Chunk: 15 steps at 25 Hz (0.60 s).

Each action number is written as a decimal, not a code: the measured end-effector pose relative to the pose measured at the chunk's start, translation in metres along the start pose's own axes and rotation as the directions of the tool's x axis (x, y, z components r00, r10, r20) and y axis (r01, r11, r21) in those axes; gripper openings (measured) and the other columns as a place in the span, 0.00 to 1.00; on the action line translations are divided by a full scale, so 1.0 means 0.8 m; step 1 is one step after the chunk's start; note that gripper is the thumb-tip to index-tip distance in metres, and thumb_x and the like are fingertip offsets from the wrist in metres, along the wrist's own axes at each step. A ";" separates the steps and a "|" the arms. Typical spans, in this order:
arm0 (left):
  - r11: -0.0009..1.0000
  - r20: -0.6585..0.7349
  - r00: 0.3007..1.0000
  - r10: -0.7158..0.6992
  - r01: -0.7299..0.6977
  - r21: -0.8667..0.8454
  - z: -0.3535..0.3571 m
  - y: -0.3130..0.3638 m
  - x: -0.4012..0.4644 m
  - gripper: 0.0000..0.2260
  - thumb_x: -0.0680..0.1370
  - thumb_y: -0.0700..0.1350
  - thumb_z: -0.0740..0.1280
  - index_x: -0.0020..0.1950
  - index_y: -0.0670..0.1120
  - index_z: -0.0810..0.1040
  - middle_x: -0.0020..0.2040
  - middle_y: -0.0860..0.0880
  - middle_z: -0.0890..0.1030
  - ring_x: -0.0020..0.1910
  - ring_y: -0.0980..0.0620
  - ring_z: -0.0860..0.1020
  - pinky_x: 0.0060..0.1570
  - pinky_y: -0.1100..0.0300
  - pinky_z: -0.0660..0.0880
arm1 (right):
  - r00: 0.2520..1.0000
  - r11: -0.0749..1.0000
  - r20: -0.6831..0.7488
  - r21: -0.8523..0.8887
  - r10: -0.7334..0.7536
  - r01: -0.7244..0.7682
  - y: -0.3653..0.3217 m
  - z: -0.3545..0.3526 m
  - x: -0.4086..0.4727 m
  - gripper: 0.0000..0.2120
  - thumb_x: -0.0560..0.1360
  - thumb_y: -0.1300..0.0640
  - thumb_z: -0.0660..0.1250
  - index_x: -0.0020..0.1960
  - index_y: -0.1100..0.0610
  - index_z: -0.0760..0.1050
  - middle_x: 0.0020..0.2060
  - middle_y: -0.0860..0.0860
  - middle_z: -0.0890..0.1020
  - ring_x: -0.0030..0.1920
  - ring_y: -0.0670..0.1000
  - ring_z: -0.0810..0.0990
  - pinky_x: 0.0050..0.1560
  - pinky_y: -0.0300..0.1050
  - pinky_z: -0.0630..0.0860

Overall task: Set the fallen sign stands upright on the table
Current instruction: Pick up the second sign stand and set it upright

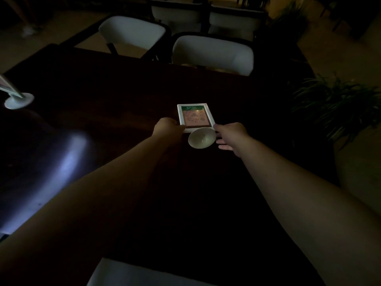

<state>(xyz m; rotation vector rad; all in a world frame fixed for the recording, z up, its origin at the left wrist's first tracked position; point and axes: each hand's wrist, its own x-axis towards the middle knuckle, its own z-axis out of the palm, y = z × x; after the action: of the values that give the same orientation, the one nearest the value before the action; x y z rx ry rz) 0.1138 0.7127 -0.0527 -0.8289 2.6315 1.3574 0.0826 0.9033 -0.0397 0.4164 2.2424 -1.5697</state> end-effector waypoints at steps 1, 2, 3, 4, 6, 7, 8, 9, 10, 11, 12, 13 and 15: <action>0.998 -0.009 0.999 -0.052 0.052 -0.026 0.003 -0.002 0.003 0.11 0.78 0.48 0.71 0.57 0.44 0.80 0.45 0.46 0.84 0.39 0.50 0.84 0.43 0.52 0.84 | 0.999 0.999 0.018 0.044 0.028 -0.029 0.002 0.004 0.002 0.08 0.77 0.53 0.69 0.51 0.57 0.78 0.48 0.54 0.83 0.46 0.52 0.83 0.46 0.49 0.83; 0.993 0.002 0.995 -0.099 0.099 -0.062 0.006 -0.003 0.006 0.10 0.78 0.47 0.72 0.54 0.43 0.80 0.46 0.45 0.84 0.40 0.50 0.84 0.43 0.53 0.84 | 0.998 0.995 0.028 0.087 0.053 -0.055 0.003 0.009 0.004 0.10 0.78 0.55 0.69 0.55 0.59 0.78 0.47 0.54 0.83 0.45 0.52 0.83 0.45 0.49 0.83; 0.983 0.032 0.991 -0.133 0.136 -0.125 0.009 -0.005 0.009 0.10 0.78 0.47 0.72 0.53 0.42 0.80 0.46 0.44 0.84 0.40 0.50 0.84 0.43 0.55 0.83 | 0.997 0.988 0.036 0.134 0.072 -0.076 0.002 0.013 0.005 0.10 0.77 0.57 0.69 0.56 0.61 0.78 0.47 0.55 0.84 0.45 0.52 0.84 0.44 0.48 0.83; 0.967 0.073 0.987 -0.143 0.155 -0.204 0.011 -0.006 0.012 0.10 0.78 0.46 0.71 0.53 0.40 0.81 0.47 0.45 0.84 0.40 0.50 0.83 0.41 0.57 0.83 | 0.995 0.981 0.043 0.173 0.086 -0.092 0.001 0.016 0.005 0.09 0.77 0.59 0.70 0.55 0.62 0.79 0.47 0.56 0.84 0.45 0.52 0.84 0.43 0.48 0.83; 0.935 0.132 0.983 -0.130 0.166 -0.313 0.013 -0.005 0.013 0.08 0.79 0.43 0.70 0.52 0.38 0.81 0.45 0.45 0.82 0.37 0.52 0.81 0.34 0.64 0.79 | 0.992 0.972 0.062 0.203 0.111 -0.121 0.000 0.020 0.003 0.08 0.75 0.65 0.71 0.53 0.63 0.79 0.47 0.57 0.85 0.44 0.53 0.85 0.40 0.48 0.82; 0.937 0.120 0.983 -0.137 0.168 -0.307 0.013 -0.003 0.011 0.07 0.79 0.42 0.70 0.53 0.39 0.81 0.43 0.46 0.82 0.36 0.53 0.80 0.32 0.66 0.78 | 0.990 0.971 0.074 0.198 0.123 -0.135 0.001 0.020 0.001 0.07 0.74 0.66 0.71 0.52 0.63 0.79 0.46 0.57 0.85 0.44 0.53 0.85 0.39 0.49 0.82; 0.941 0.093 0.985 -0.148 0.169 -0.292 0.012 -0.002 0.007 0.07 0.79 0.42 0.71 0.53 0.40 0.81 0.42 0.46 0.82 0.36 0.53 0.81 0.33 0.66 0.79 | 0.988 0.971 0.088 0.190 0.130 -0.145 0.003 0.020 -0.002 0.07 0.73 0.67 0.71 0.51 0.63 0.79 0.47 0.57 0.85 0.44 0.53 0.85 0.38 0.50 0.82; 0.931 0.081 0.984 -0.160 0.177 -0.320 0.010 -0.001 0.000 0.06 0.78 0.41 0.72 0.53 0.41 0.82 0.43 0.45 0.83 0.39 0.51 0.83 0.38 0.62 0.82 | 0.986 0.972 0.105 0.183 0.132 -0.150 0.007 0.019 -0.005 0.07 0.73 0.66 0.71 0.51 0.62 0.79 0.47 0.57 0.85 0.45 0.53 0.85 0.38 0.51 0.82; 0.905 0.093 0.982 -0.163 0.186 -0.383 0.006 0.000 -0.008 0.05 0.77 0.40 0.72 0.53 0.42 0.82 0.44 0.44 0.84 0.41 0.49 0.84 0.43 0.57 0.83 | 0.983 0.971 0.125 0.182 0.131 -0.153 0.012 0.017 -0.010 0.08 0.73 0.65 0.72 0.52 0.62 0.79 0.47 0.57 0.85 0.46 0.53 0.85 0.39 0.52 0.82; 0.878 0.119 0.982 -0.149 0.186 -0.441 0.001 -0.001 -0.017 0.05 0.78 0.39 0.71 0.53 0.42 0.81 0.46 0.43 0.84 0.43 0.48 0.85 0.45 0.54 0.84 | 0.981 0.967 0.143 0.197 0.134 -0.160 0.017 0.016 -0.018 0.08 0.74 0.63 0.72 0.52 0.61 0.79 0.47 0.56 0.85 0.47 0.54 0.85 0.39 0.53 0.82; 0.863 0.147 0.981 -0.128 0.183 -0.472 -0.004 -0.003 -0.027 0.05 0.78 0.38 0.70 0.54 0.42 0.81 0.47 0.43 0.84 0.43 0.48 0.85 0.44 0.54 0.84 | 0.978 0.958 0.152 0.230 0.140 -0.173 0.022 0.014 -0.025 0.07 0.75 0.62 0.71 0.52 0.61 0.79 0.47 0.56 0.85 0.46 0.54 0.85 0.40 0.54 0.83; 0.853 0.175 0.979 -0.107 0.181 -0.489 -0.010 -0.007 -0.037 0.05 0.79 0.38 0.69 0.54 0.42 0.81 0.47 0.43 0.84 0.43 0.48 0.86 0.43 0.55 0.84 | 0.977 0.942 0.152 0.278 0.152 -0.190 0.028 0.012 -0.032 0.05 0.77 0.61 0.69 0.52 0.61 0.79 0.46 0.55 0.85 0.45 0.53 0.85 0.41 0.56 0.83; 0.820 0.221 0.974 -0.057 0.172 -0.546 -0.016 -0.019 -0.058 0.05 0.79 0.37 0.68 0.54 0.42 0.81 0.49 0.42 0.84 0.44 0.47 0.86 0.43 0.54 0.84 | 0.974 0.900 0.140 0.377 0.179 -0.219 0.039 0.010 -0.049 0.04 0.78 0.61 0.67 0.51 0.60 0.78 0.42 0.54 0.83 0.41 0.52 0.85 0.42 0.57 0.83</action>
<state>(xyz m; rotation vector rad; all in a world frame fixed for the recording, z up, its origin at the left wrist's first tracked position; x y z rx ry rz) 0.1632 0.7154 -0.0424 -0.8273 2.0013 2.0989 0.1326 0.9055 -0.0501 0.6368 1.7423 -1.8776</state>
